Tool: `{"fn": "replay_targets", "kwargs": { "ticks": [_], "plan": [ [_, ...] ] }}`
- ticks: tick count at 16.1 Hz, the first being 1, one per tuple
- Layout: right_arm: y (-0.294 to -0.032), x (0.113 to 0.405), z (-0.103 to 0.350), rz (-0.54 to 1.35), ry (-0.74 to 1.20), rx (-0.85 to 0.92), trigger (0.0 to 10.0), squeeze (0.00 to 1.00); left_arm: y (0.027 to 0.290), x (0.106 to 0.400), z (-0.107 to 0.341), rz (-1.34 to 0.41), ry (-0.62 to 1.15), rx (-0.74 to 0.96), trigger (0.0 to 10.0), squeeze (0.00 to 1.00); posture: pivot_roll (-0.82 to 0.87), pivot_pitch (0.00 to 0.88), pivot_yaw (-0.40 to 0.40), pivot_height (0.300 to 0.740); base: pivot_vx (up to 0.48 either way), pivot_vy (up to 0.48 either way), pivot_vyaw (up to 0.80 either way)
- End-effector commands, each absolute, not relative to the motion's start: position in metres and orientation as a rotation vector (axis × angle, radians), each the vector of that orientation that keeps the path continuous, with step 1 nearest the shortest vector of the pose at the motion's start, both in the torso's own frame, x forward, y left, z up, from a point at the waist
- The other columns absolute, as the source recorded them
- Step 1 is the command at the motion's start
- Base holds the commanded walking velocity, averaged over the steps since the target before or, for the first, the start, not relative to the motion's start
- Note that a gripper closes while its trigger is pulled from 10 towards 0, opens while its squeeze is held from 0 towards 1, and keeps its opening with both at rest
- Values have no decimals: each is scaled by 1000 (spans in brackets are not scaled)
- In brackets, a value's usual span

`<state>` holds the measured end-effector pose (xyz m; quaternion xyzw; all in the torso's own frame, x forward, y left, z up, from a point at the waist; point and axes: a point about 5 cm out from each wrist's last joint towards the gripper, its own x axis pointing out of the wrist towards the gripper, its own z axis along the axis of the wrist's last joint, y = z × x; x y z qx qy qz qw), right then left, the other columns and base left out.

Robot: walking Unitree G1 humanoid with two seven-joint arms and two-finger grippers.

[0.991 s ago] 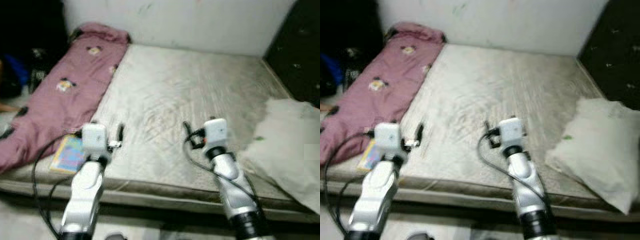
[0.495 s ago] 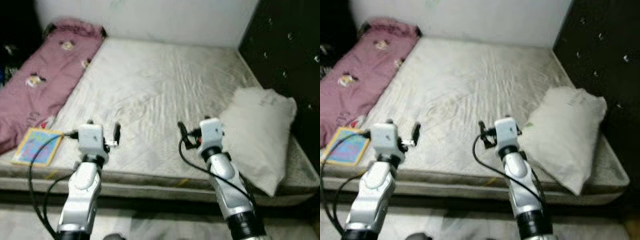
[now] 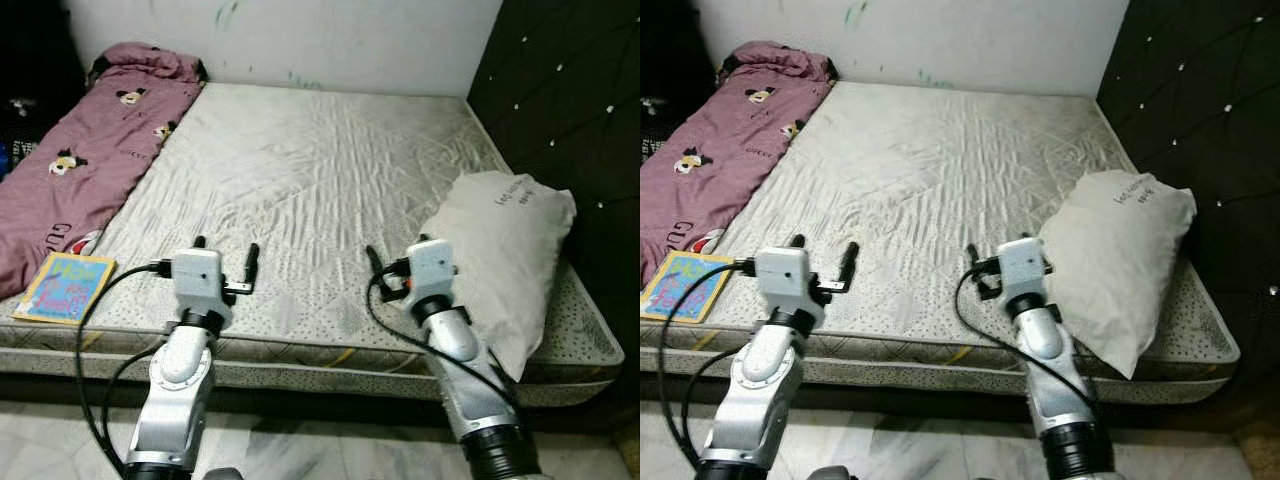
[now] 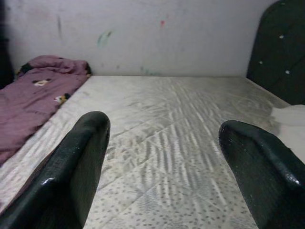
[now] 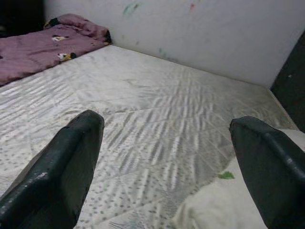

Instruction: Clean up the room

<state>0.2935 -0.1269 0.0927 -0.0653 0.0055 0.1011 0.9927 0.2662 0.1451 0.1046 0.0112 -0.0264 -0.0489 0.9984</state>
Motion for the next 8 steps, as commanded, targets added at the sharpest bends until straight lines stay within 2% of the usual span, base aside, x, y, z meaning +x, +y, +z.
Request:
{"fn": "replay_targets", "kwargs": {
  "ticks": [1,8],
  "plan": [
    [-128,296,97,204,0,-132,10000,0,145,266,108,-104,-71,22,10000,0,41,0,-51,740,277,0,0],
    [-127,296,97,204,-2,-133,10000,0,145,267,108,-108,-72,14,10000,0,40,0,-49,740,325,0,0]
  ]
}}
